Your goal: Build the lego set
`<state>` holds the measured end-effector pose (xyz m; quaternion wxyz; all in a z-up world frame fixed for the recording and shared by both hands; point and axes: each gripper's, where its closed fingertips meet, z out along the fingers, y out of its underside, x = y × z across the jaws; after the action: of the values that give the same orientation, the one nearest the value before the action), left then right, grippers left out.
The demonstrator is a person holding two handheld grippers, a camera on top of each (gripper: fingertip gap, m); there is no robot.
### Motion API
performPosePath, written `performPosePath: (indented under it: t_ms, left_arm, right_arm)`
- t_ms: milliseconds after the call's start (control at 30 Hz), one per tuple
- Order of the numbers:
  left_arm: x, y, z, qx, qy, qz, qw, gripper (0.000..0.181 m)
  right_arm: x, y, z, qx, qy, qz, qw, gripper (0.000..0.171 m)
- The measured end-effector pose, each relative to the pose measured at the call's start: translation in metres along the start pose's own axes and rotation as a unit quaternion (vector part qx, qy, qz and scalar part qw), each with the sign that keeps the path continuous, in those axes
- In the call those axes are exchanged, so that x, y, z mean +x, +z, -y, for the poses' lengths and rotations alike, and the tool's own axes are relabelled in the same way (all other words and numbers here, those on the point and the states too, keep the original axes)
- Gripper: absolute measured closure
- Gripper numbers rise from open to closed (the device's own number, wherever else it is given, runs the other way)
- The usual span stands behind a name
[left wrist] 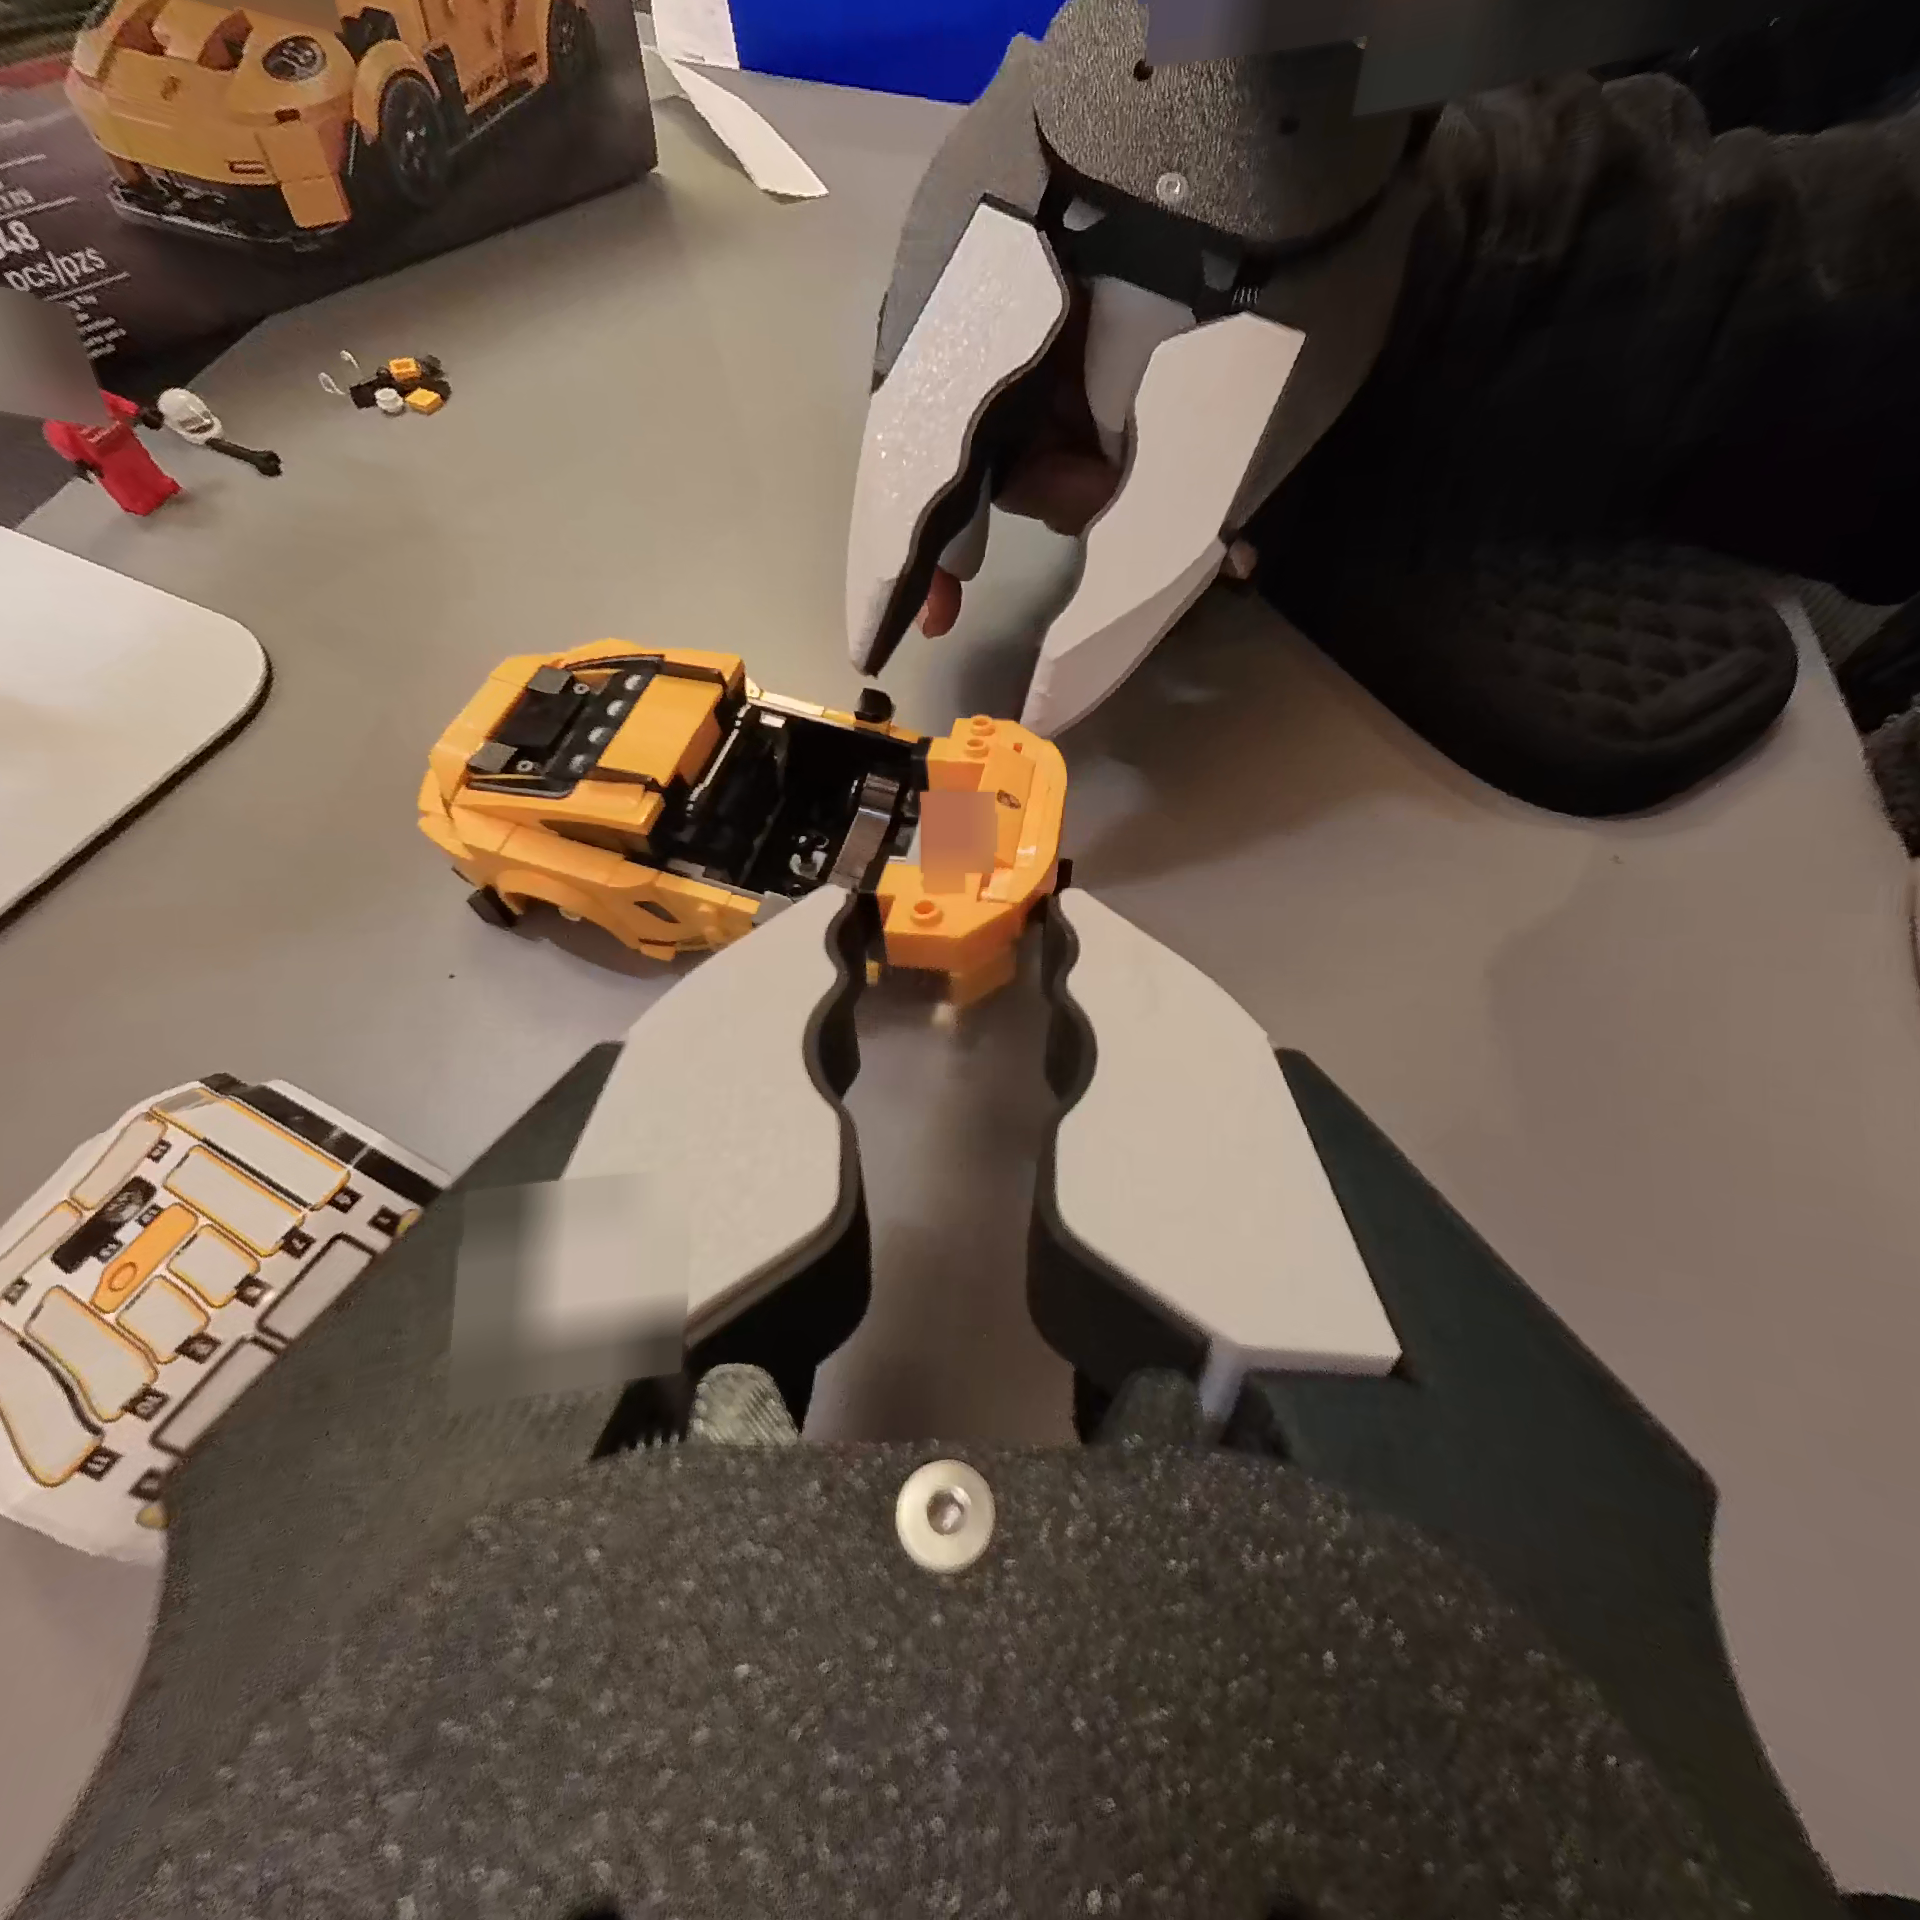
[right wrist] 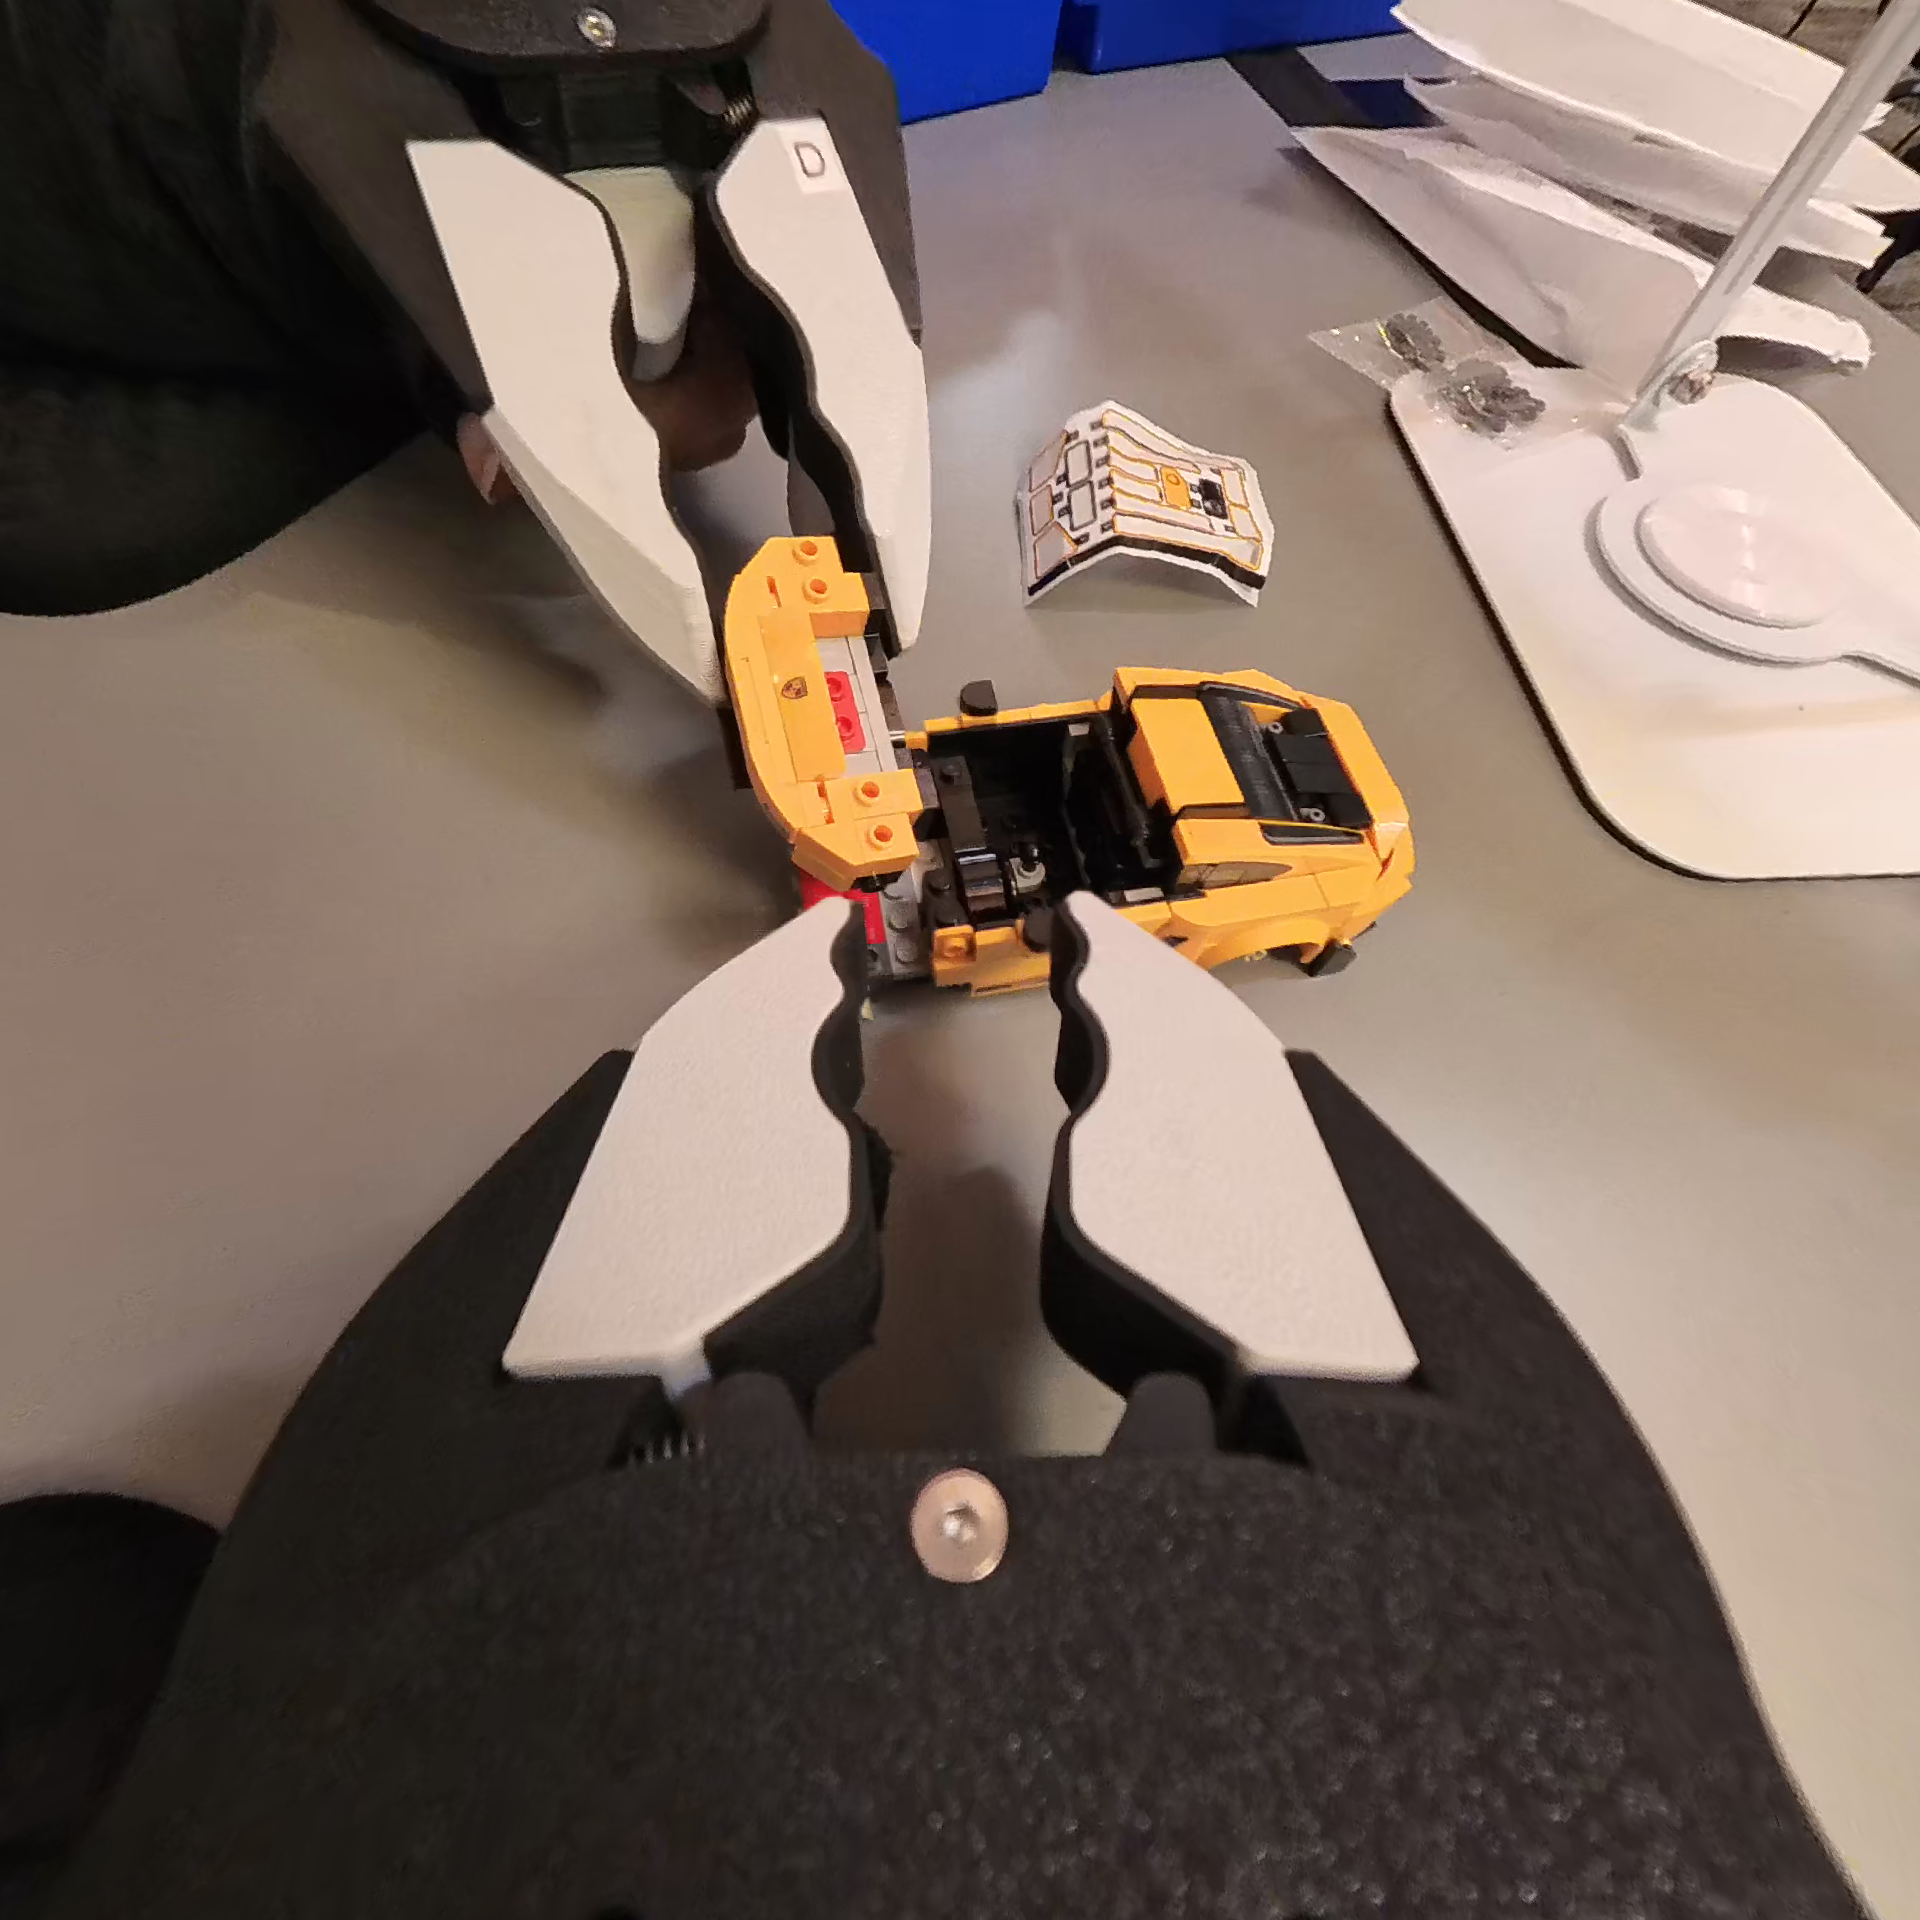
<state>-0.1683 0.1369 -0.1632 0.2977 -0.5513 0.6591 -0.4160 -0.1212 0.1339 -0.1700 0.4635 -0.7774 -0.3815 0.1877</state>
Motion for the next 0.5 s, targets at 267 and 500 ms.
performPosePath:
  t_ms: [267, 500]
  left_arm:
    - [0.006, -0.008, 0.014, 0.052, -0.124, -0.079, 0.988, 0.149]
    - [0.009, -0.013, 0.025, 0.090, -0.259, -0.157, 0.949, 0.149]
  right_arm:
    - [-0.013, -0.002, 0.019, 0.038, -0.036, 0.007, 0.999, 0.129]
    - [-0.020, 0.002, 0.035, 0.057, -0.107, -0.042, 0.992, 0.122]
